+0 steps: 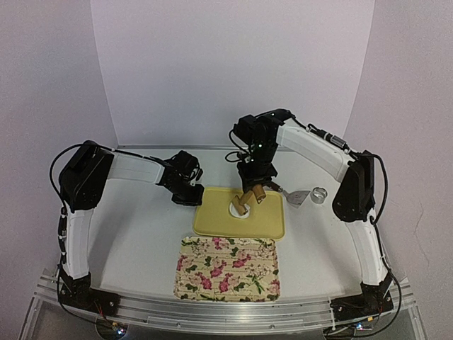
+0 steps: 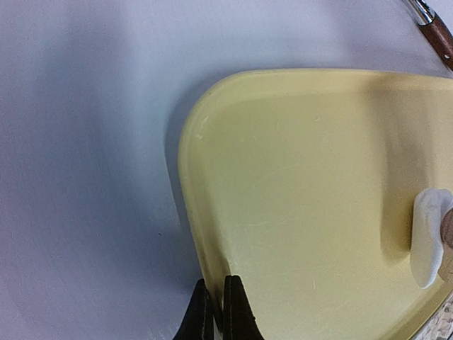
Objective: Roll out the dumpling wrappers from the dough
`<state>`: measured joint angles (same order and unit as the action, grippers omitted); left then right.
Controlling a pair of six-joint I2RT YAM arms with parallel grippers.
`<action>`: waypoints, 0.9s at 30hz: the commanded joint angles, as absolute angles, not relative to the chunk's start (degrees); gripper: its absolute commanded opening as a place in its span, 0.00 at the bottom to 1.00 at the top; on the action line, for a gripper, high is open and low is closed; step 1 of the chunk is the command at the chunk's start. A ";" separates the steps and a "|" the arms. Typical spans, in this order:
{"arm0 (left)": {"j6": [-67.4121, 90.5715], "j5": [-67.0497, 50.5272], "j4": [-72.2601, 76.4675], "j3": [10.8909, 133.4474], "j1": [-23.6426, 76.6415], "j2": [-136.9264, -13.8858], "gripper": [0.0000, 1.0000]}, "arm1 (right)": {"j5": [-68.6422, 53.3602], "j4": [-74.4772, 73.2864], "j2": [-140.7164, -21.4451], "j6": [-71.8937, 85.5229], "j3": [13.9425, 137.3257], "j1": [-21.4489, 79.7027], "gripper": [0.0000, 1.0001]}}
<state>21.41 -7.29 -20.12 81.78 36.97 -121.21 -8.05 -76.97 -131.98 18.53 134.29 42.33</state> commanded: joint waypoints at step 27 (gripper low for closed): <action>18.47 -7.19 -20.77 77.64 37.53 -118.45 0.00 | -8.87 -92.49 -138.48 21.79 132.43 41.40 0.00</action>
<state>21.40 -5.91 -17.99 80.01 37.20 -120.54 -10.10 -72.56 -133.17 22.14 130.59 42.89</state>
